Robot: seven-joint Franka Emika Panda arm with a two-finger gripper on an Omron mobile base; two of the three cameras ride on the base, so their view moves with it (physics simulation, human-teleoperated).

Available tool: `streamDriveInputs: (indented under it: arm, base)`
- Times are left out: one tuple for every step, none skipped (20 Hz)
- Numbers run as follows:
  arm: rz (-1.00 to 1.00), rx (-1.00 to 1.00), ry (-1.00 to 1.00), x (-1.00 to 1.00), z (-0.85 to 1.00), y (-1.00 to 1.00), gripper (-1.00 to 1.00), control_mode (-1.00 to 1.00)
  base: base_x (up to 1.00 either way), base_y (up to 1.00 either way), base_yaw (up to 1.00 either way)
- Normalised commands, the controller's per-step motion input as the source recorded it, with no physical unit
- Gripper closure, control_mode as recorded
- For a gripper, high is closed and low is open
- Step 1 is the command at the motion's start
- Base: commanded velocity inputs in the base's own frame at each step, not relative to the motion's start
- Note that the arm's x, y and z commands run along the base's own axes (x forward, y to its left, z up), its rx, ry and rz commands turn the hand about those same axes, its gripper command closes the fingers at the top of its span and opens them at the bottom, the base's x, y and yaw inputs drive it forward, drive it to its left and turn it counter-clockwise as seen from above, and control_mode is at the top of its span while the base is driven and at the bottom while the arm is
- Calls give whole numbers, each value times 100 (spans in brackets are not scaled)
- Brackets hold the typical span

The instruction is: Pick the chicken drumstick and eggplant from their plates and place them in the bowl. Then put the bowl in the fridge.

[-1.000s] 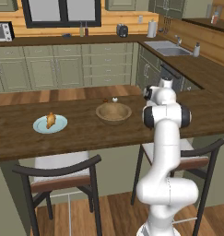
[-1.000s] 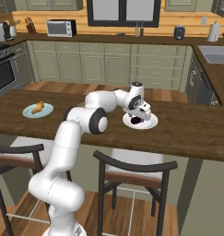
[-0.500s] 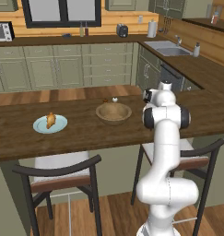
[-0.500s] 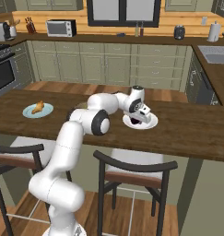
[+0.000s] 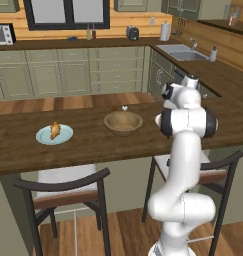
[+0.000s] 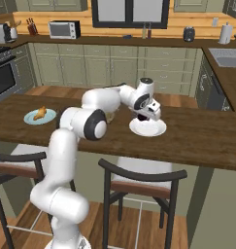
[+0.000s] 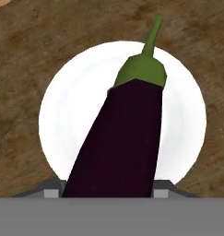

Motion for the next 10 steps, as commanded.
streamDriveInputs:
  arm:
    - [3,-10,-31,-100,89,81,100,-100]
    - [4,-12,-30,-100,85,95,100,-100]
    - [7,-17,-41,-100,100,69,100,-100]
    - [6,-22,-25,-65,100,93,100,-100]
    - [6,-22,-9,-66,99,100,100,-100]
    - [9,-15,-3,-58,76,100,100,-100]
    - [10,-17,-1,-50,74,100,100,-100]
    - [11,-15,0,-40,65,100,100,-100]
    - [11,-15,0,-30,57,100,100,-100]
    - [11,-12,7,-26,43,100,100,-100]
  base:
    - [0,0,0]
    - [0,0,0]
    - [0,0,0]
    - [0,0,0]
    - [0,0,0]
    - [0,0,0]
    - [0,0,0]
    - [0,0,0]
    - [0,0,0]
    - [0,0,0]
